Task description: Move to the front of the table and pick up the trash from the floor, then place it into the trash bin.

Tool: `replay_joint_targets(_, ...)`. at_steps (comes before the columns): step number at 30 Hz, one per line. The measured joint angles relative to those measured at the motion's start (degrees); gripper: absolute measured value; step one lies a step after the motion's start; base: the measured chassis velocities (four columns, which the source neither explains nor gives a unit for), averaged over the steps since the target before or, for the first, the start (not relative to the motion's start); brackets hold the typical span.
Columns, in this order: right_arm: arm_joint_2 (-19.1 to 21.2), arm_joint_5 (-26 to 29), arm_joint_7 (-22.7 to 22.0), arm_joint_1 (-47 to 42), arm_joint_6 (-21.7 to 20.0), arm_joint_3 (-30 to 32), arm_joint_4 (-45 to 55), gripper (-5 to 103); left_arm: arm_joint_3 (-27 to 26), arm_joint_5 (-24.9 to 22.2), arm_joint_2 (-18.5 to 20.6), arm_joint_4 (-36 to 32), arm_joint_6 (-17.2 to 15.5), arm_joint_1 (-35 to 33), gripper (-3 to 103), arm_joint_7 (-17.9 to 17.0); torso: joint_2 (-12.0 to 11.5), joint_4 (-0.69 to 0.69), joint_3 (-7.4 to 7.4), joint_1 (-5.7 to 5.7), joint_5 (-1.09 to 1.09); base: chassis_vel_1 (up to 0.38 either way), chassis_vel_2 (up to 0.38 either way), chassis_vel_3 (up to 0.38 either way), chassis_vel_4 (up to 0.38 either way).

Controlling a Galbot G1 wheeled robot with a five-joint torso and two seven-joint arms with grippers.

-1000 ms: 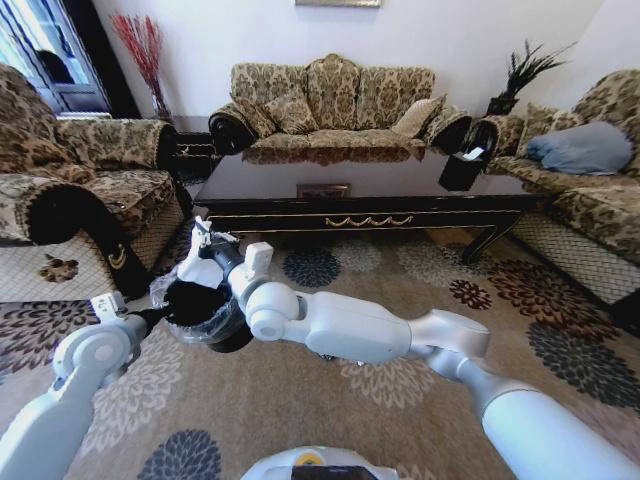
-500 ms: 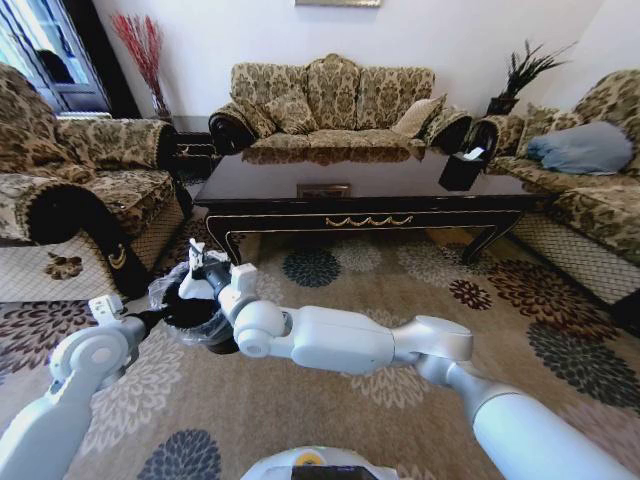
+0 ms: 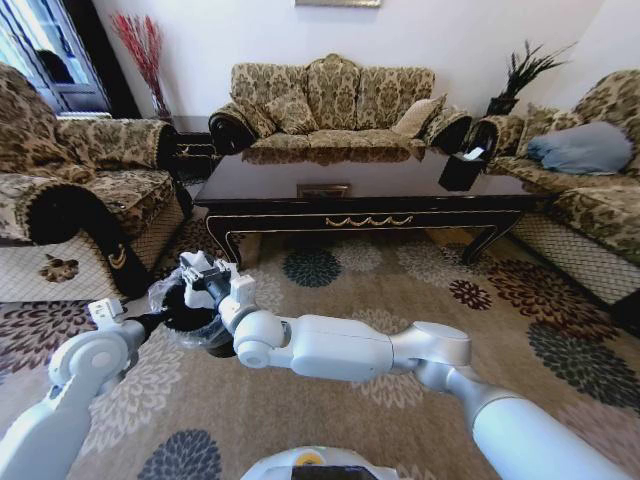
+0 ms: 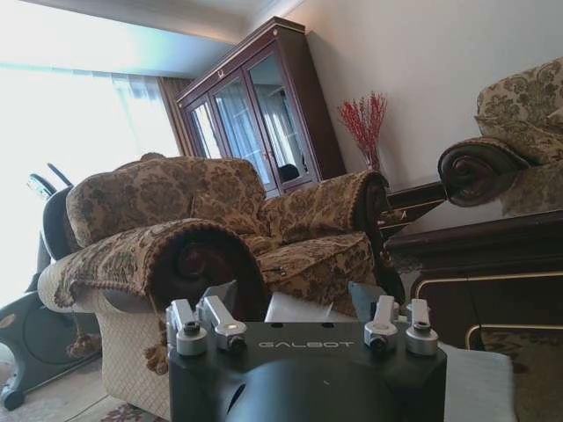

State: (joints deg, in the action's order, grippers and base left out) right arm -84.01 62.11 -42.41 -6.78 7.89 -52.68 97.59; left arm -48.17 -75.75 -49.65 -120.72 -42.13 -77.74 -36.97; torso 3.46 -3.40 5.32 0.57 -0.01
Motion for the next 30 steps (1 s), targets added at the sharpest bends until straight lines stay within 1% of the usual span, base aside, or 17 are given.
replay_joint_targets(2,-0.7,0.0,-0.2,0.2,0.0,0.0,-0.4,79,-0.2,0.0,0.0,-0.1,0.0,-0.2,2,0.0,0.0,0.00,0.00,0.00,0.00,0.000,0.000,0.000,0.000)
replay_joint_targets(3,-0.7,0.0,-0.2,0.2,0.0,0.0,-0.4,79,-0.2,0.0,0.0,-0.1,0.0,-0.2,2,0.0,0.0,0.00,0.00,0.00,0.00,0.000,0.000,0.000,0.000)
replay_joint_targets(5,-1.3,0.1,-0.5,0.7,-0.1,0.0,-0.8,90,-0.4,0.0,0.2,-0.2,0.0,-0.4,2,0.1,0.0,0.01,0.00,0.00,0.00,0.000,0.000,0.000,0.000)
replay_joint_targets(6,-1.3,0.1,-0.5,0.7,-0.1,0.0,-0.8,90,-0.4,0.0,0.2,-0.2,0.0,-0.4,2,0.1,0.0,0.01,0.00,0.00,0.00,0.000,0.000,0.000,0.000)
replay_joint_targets(8,-1.4,0.2,-0.8,1.0,-0.1,0.3,-0.9,98,-0.7,0.0,0.3,-0.3,0.0,-0.6,2,0.1,0.0,0.01,0.00,0.00,0.00,0.000,0.000,0.000,0.000)
replay_joint_targets(12,-0.2,1.2,-1.8,1.5,-0.4,2.0,-0.9,100,-0.9,0.0,0.4,-0.6,0.0,-1.0,2,0.1,0.0,0.01,0.00,0.00,0.00,0.000,0.000,0.000,0.000)
replay_joint_targets(14,1.9,1.5,-4.1,1.7,-2.0,3.6,-0.6,100,-1.2,0.0,0.4,-1.0,0.0,-1.4,2,0.1,0.0,0.00,0.00,0.00,0.01,0.000,0.000,0.000,0.000)
replay_joint_targets(15,1.9,1.5,-4.1,1.7,-2.0,3.6,-0.6,100,-1.2,0.0,0.4,-1.0,0.0,-1.4,2,0.1,0.0,0.00,0.00,0.00,0.01,0.000,0.000,0.000,0.000)
replay_joint_targets(17,3.5,1.8,-6.5,1.6,-4.1,4.7,-0.4,100,-1.5,0.0,0.5,-1.3,0.0,-1.6,2,0.1,0.0,0.00,0.00,0.00,0.01,0.000,0.000,0.000,0.000)
replay_joint_targets(20,7.4,3.6,-9.6,1.0,-6.9,7.7,0.3,100,-2.5,-0.1,0.7,-2.1,0.0,-2.4,2,0.0,0.0,0.00,0.00,0.00,0.02,0.000,0.000,0.000,0.000)
replay_joint_targets(21,7.4,3.6,-9.6,1.0,-6.9,7.7,0.3,100,-2.5,-0.1,0.7,-2.1,0.0,-2.4,2,0.0,0.0,0.00,0.00,0.00,0.02,0.000,0.000,0.000,0.000)
replay_joint_targets(22,8.2,4.1,-10.4,0.7,-7.7,8.5,0.4,100,-2.8,-0.2,0.8,-2.2,0.0,-2.6,2,0.0,0.0,-0.01,0.00,0.00,0.02,0.000,0.000,0.000,0.000)
replay_joint_targets(26,12.3,8.8,-15.8,-1.6,-12.7,12.8,1.3,100,-4.4,-0.5,1.2,-2.7,0.0,-3.4,2,-0.6,0.0,0.00,0.00,0.00,0.02,0.000,0.000,0.000,0.000)
replay_joint_targets(27,12.3,8.8,-15.8,-1.6,-12.7,12.8,1.3,100,-4.4,-0.5,1.2,-2.7,0.0,-3.4,2,-0.6,0.0,0.00,0.00,0.00,0.02,0.000,0.000,0.000,0.000)
replay_joint_targets(28,13.1,10.1,-17.0,-2.3,-13.5,13.7,1.6,100,-4.8,-0.9,1.4,-2.9,0.0,-3.5,2,-0.7,0.0,0.01,0.00,0.00,0.02,0.000,0.000,0.000,0.000)
replay_joint_targets(30,16.0,12.9,-19.0,-4.6,-15.4,15.9,2.4,100,-6.2,-1.9,1.9,-3.6,0.0,-4.0,2,-1.1,0.0,0.01,0.00,0.00,0.03,0.000,0.000,0.000,0.000)
